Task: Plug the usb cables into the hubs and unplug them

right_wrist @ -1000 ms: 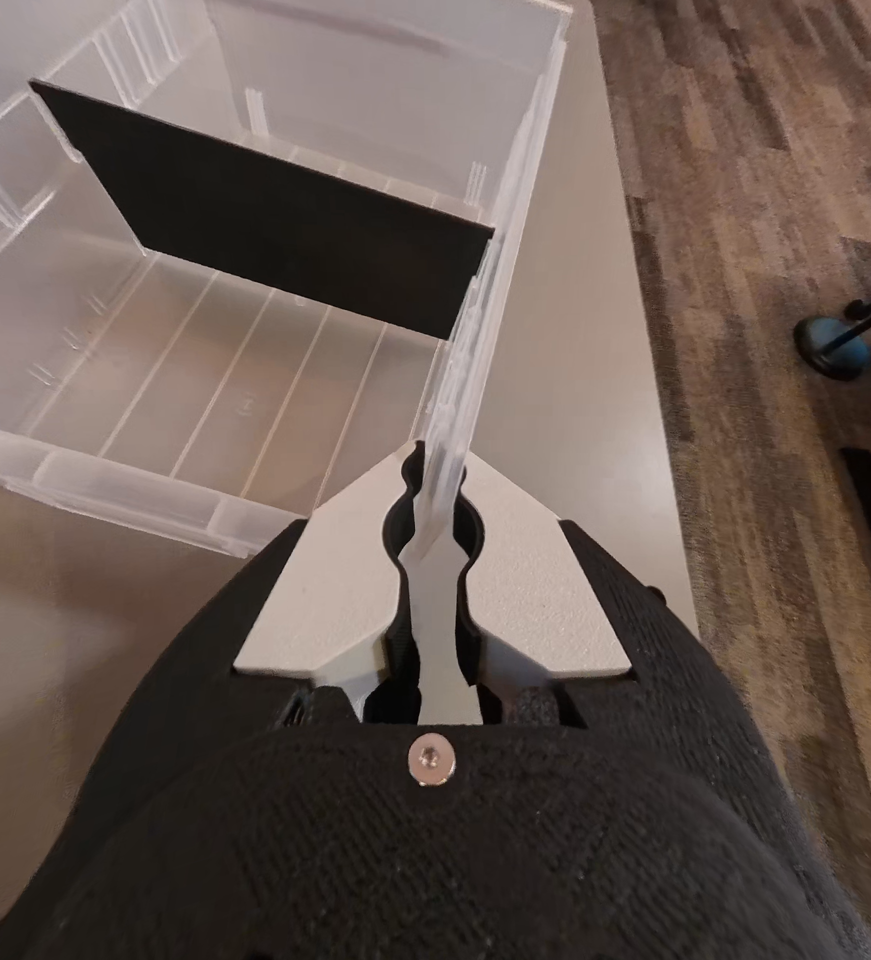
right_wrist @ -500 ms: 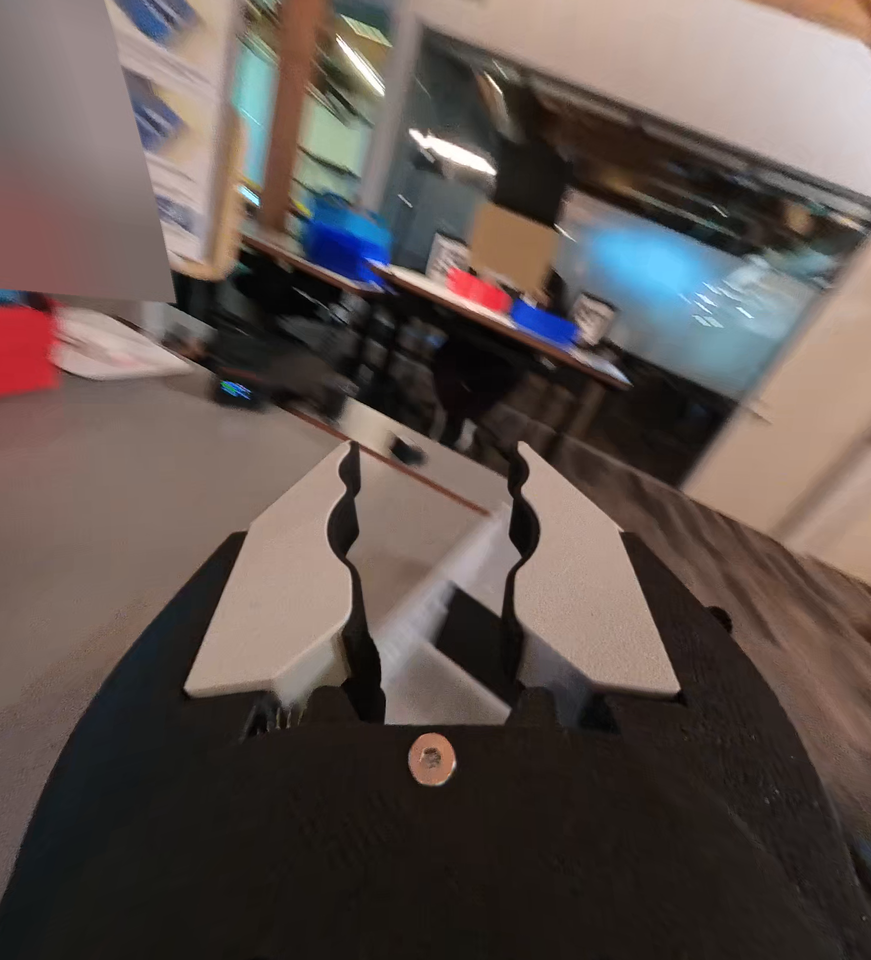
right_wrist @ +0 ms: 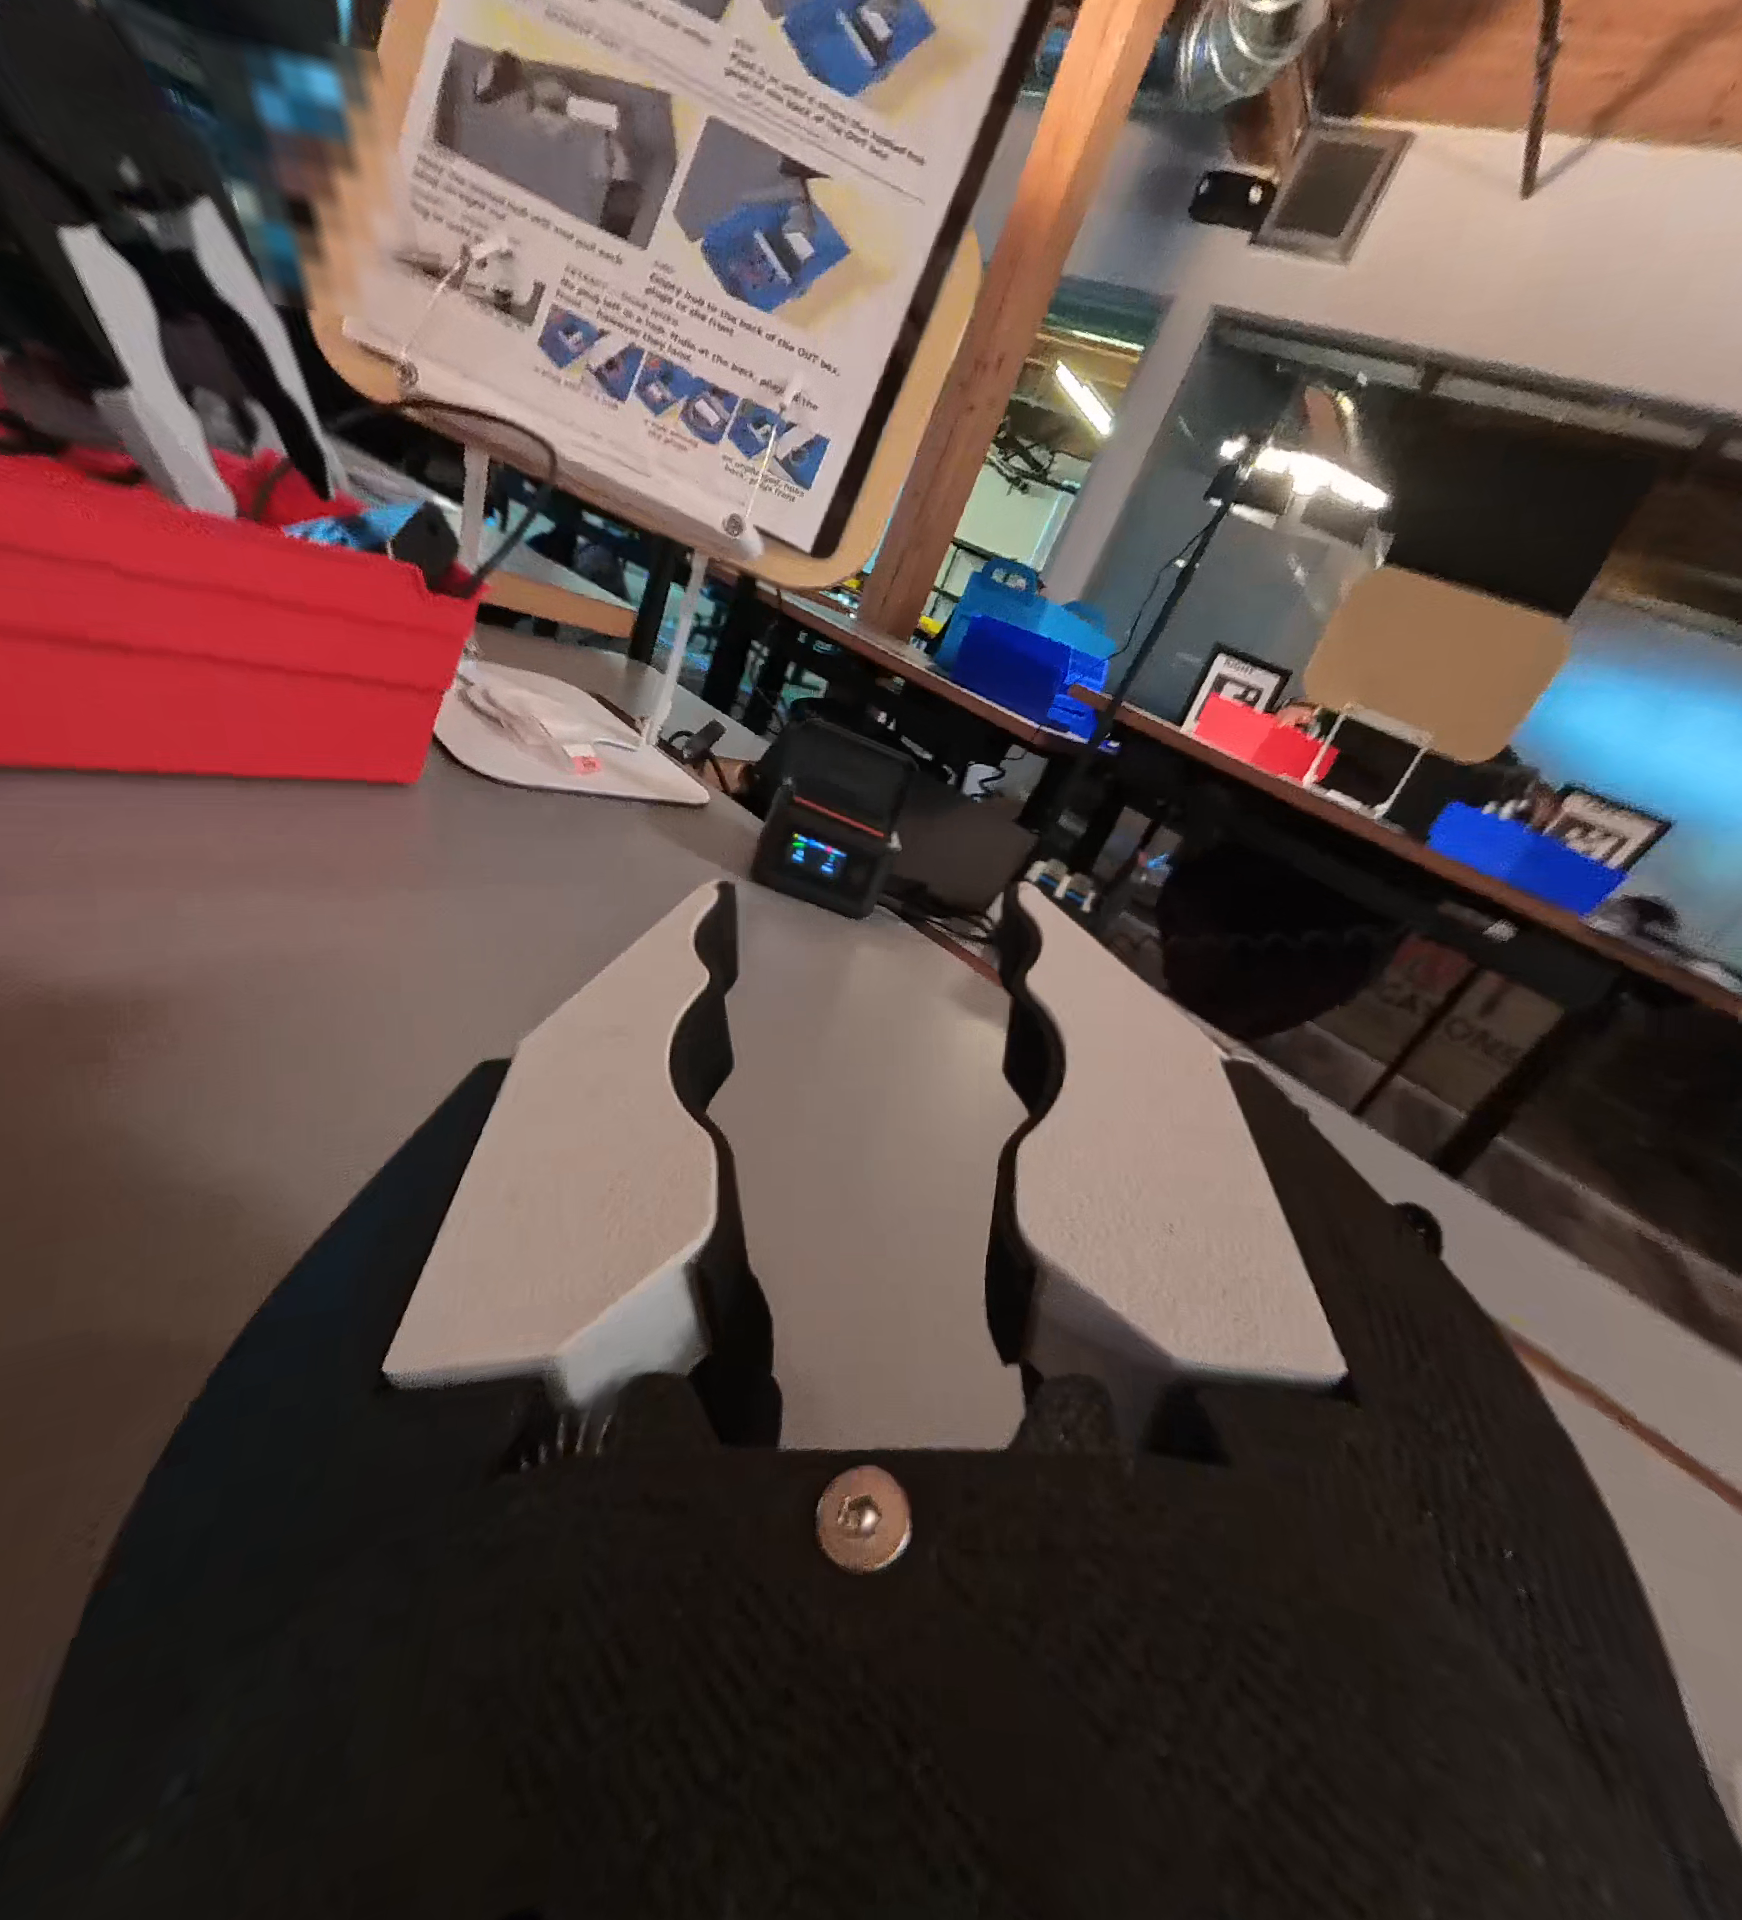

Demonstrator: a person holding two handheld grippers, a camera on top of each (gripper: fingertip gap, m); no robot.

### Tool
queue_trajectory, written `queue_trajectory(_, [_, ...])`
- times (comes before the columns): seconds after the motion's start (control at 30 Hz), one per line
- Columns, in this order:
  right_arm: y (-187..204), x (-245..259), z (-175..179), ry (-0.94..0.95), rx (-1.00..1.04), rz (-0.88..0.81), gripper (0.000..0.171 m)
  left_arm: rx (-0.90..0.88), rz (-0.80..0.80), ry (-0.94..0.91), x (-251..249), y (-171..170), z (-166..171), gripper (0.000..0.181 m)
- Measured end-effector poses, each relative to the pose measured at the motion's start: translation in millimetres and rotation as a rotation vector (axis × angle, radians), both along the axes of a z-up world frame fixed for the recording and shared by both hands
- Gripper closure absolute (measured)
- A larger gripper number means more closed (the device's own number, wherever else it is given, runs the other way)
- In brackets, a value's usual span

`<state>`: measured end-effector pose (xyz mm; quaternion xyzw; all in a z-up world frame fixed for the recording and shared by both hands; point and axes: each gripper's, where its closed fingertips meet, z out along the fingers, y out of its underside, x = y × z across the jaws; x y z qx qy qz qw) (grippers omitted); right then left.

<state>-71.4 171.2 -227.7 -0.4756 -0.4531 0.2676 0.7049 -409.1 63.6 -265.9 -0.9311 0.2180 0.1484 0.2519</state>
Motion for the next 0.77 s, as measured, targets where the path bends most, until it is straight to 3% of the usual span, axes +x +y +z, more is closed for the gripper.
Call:
queue_trajectory(0.03, [-0.8,0.2,-1.9,-0.018,0.034,-0.010,0.124,0.001,0.006,-0.016,1.1,3.7,-3.2,0.109])
queue_trajectory(0.3, [4.5,-4.9,-12.5,-0.056,0.007,0.000,0.126,-0.090,0.059,-0.010,-5.7,8.1,-37.3,0.117])
queue_trajectory(0.43, [7.8,-1.9,-12.1,-0.038,-0.026,0.001,0.128,-0.090,0.051,0.066,-8.6,7.3,-35.2,0.121])
queue_trajectory(0.57, [12.1,3.6,-9.6,-0.007,-0.059,-0.005,0.130,0.004,0.022,0.146,-9.2,4.0,-3.5,0.122])
queue_trajectory(0.77, [20.2,10.8,-3.8,0.043,-0.087,-0.026,0.132,0.223,0.010,0.227,-0.7,2.6,96.4,0.123])
